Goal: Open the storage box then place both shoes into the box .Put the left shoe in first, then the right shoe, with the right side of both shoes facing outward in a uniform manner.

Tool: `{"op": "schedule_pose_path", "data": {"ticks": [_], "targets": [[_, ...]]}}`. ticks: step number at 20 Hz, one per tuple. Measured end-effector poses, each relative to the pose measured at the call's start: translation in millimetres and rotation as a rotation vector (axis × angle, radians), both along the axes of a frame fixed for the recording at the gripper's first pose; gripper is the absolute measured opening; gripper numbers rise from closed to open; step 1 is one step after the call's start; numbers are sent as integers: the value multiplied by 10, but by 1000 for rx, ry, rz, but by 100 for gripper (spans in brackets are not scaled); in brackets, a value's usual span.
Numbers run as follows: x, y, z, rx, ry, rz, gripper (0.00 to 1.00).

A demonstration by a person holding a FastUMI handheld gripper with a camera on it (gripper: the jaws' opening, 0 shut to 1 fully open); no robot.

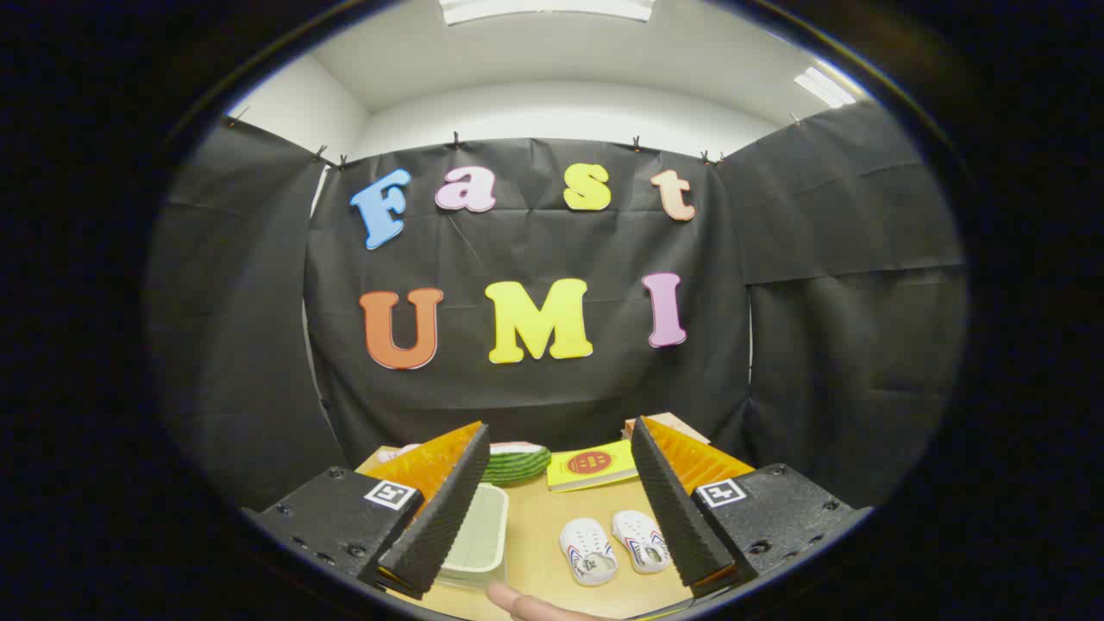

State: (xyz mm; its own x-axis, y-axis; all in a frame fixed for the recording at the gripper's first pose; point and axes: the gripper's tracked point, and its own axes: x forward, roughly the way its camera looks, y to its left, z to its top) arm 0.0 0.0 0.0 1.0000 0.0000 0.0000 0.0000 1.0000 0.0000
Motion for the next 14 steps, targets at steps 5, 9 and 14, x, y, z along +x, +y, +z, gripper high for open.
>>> {"op": "schedule_pose_path", "data": {"ticks": [5,9,14], "targets": [[-17,-24,-64,5,13,8,100],[7,-65,-117,15,23,9,100],[76,-131,-212,37,43,9,100]]}}
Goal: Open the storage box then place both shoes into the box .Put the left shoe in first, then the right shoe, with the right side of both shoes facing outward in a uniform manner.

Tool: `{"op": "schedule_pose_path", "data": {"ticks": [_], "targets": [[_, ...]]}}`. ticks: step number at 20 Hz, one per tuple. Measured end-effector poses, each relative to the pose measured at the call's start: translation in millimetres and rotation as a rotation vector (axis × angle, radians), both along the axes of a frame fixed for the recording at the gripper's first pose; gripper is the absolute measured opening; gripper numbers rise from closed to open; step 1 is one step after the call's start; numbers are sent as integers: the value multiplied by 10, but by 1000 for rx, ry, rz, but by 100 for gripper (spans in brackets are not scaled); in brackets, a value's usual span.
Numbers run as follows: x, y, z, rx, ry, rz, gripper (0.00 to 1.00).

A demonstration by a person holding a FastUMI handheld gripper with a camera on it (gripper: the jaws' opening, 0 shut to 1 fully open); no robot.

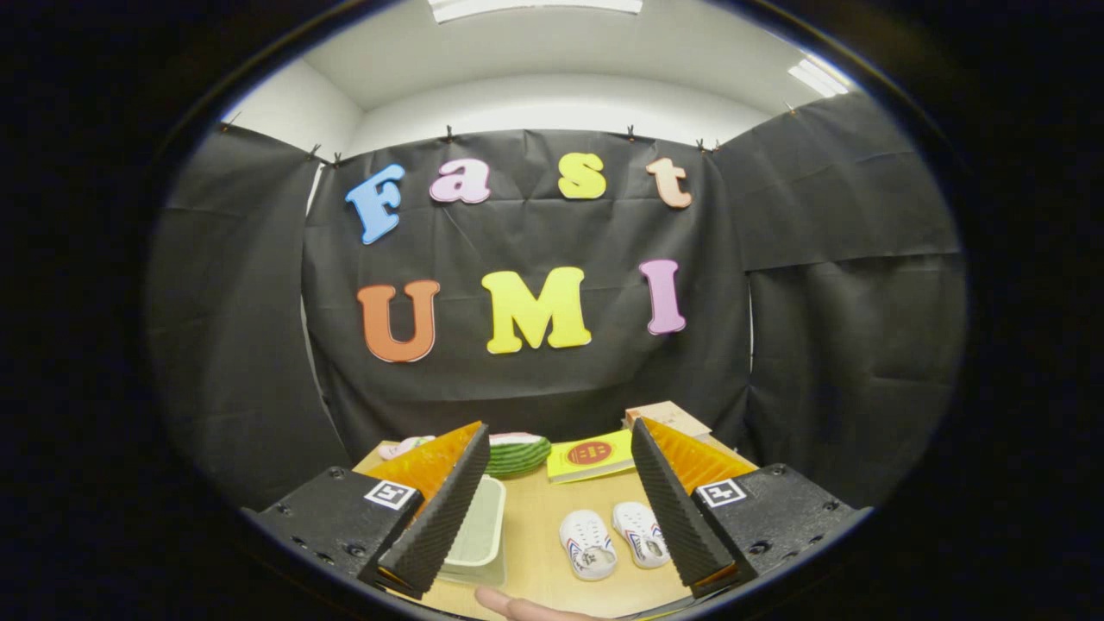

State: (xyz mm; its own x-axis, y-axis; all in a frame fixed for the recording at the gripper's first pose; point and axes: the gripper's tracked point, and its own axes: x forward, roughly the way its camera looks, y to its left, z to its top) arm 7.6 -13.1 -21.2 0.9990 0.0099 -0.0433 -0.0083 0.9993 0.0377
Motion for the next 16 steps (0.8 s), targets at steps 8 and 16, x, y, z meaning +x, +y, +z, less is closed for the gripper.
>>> {"op": "schedule_pose_path", "data": {"ticks": [8,16], "targets": [[364,43,-557,101,137,123,100],[927,297,-1550,264,461,343,99]]}}
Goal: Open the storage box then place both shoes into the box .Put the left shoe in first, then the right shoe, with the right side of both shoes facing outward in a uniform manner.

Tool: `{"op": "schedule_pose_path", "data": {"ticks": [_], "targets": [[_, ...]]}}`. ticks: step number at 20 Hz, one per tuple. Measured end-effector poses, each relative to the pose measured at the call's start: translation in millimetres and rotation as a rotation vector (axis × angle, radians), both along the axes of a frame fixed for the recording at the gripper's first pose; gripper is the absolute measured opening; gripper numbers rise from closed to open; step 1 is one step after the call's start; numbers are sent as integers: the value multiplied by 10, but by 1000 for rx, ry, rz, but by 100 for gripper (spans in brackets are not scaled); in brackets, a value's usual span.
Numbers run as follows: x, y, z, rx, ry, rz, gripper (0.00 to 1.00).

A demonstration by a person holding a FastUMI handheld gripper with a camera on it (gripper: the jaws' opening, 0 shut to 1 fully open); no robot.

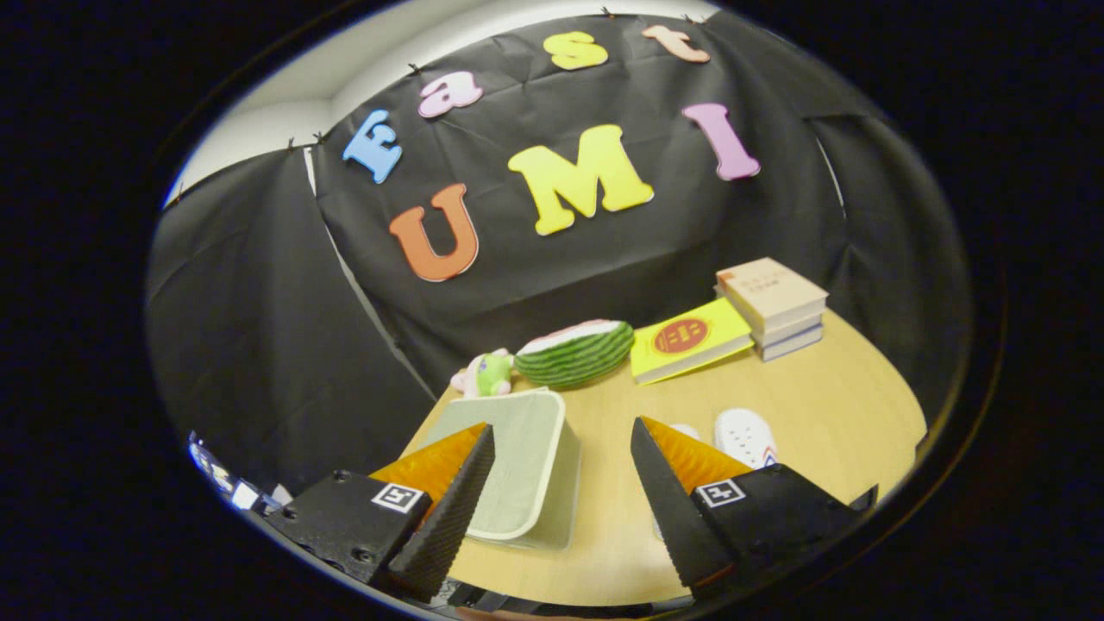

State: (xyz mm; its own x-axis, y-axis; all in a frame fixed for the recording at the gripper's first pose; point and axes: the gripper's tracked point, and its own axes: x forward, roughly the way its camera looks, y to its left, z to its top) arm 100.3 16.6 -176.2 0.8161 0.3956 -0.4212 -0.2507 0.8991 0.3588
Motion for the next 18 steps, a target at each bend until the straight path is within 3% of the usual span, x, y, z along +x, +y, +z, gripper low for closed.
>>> {"op": "schedule_pose_path", "data": {"ticks": [3,7,12,15,18], "targets": [[195,142,-375,82,123,103,96],[285,496,-760,268,314,325,91],[467,643,-979,462,461,470,87],[603,680,-1090,591,555,512,84],[618,727,-1107,709,635,563,69]]}}
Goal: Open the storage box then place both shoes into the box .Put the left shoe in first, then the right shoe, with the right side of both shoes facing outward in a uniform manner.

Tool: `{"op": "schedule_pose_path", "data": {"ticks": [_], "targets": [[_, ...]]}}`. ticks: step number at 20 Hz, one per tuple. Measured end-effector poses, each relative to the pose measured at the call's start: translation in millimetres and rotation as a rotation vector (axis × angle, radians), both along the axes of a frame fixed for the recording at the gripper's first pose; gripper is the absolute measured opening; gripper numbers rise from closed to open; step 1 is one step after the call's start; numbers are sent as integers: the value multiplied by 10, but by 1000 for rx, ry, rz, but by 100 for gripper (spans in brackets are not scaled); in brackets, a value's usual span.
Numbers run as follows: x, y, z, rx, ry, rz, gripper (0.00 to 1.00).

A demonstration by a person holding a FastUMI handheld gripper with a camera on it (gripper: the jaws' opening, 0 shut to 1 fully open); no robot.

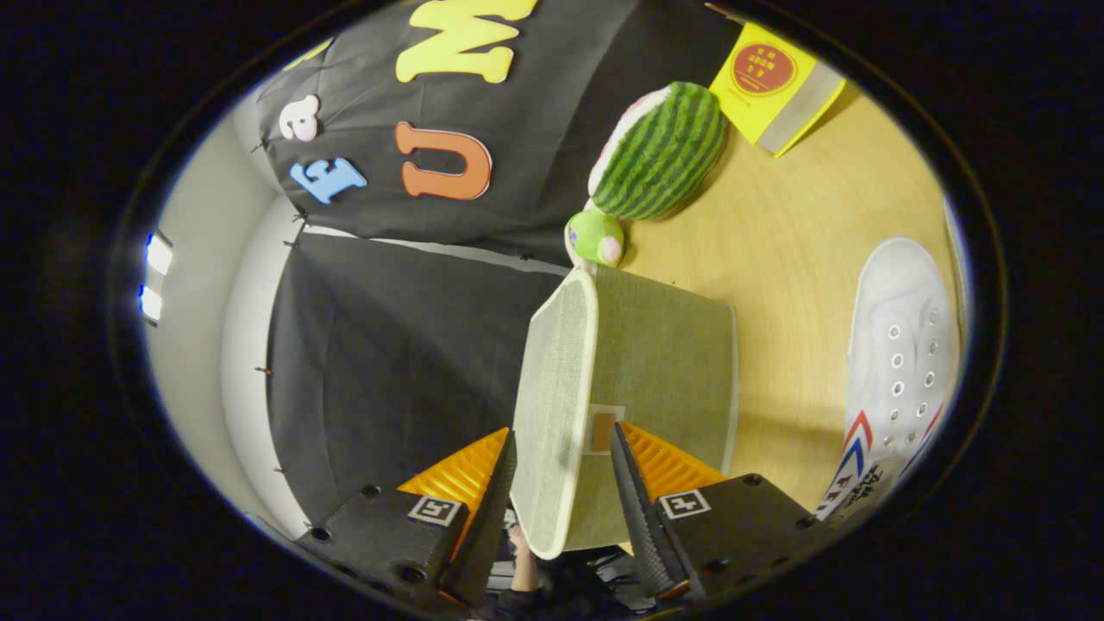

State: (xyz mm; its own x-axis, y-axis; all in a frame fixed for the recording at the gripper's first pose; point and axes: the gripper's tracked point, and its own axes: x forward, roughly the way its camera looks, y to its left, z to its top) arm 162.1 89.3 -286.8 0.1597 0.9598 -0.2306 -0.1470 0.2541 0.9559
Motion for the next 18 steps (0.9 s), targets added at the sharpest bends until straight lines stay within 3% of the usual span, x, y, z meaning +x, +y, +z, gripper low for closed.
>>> {"op": "schedule_pose_path", "data": {"ticks": [3,4,5,6,8,18], "targets": [[4,122,-51,46,20,76,53],[55,125,-121,29,19,61,46],[34,94,-176,9,21,64,36],[61,71,-138,14,20,50,13],[80,24,-47,-1,-19,16,5],[-171,331,699,-54,-144,-33,5]]}}
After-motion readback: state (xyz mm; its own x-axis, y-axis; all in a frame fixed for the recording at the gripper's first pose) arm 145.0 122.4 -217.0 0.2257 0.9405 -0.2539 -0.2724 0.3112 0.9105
